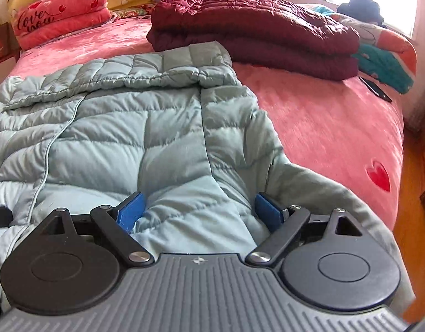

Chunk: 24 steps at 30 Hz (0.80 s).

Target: Fold large clothes

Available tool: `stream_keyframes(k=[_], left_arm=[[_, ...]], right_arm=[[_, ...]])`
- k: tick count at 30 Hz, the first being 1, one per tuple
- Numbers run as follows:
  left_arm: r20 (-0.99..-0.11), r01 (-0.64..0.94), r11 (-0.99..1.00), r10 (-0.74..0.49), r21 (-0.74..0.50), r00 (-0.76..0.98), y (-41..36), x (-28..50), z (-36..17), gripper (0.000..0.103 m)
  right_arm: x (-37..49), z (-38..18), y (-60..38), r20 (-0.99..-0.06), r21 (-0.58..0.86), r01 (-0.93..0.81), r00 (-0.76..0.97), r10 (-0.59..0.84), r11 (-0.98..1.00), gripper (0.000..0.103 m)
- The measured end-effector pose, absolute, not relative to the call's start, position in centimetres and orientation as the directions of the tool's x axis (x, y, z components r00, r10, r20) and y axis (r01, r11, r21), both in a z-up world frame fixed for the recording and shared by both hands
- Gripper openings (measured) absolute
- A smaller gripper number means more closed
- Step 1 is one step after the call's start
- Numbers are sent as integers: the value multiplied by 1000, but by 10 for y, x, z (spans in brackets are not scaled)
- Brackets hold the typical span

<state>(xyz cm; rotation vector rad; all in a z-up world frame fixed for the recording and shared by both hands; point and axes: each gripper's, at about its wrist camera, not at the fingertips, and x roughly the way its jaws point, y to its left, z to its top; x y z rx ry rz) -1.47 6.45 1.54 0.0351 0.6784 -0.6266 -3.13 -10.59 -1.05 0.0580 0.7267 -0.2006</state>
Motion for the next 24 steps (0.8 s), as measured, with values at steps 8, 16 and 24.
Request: stream_keyframes(k=[8, 16, 24], left_arm=[[-598, 574, 812, -514, -109, 614, 66, -38, 13, 97], [-607, 589, 802, -519, -101, 602, 73, -36, 14, 97], [-561, 584, 787, -580, -199, 590, 91, -39, 40, 97]], right_arm=[[-55, -7, -103, -691, -10, 213, 704, -161, 977, 103], [-74, 5, -102, -695, 13, 228, 702, -155, 974, 103], [-116, 45, -147, -515, 133, 330, 829, -219, 934, 103]])
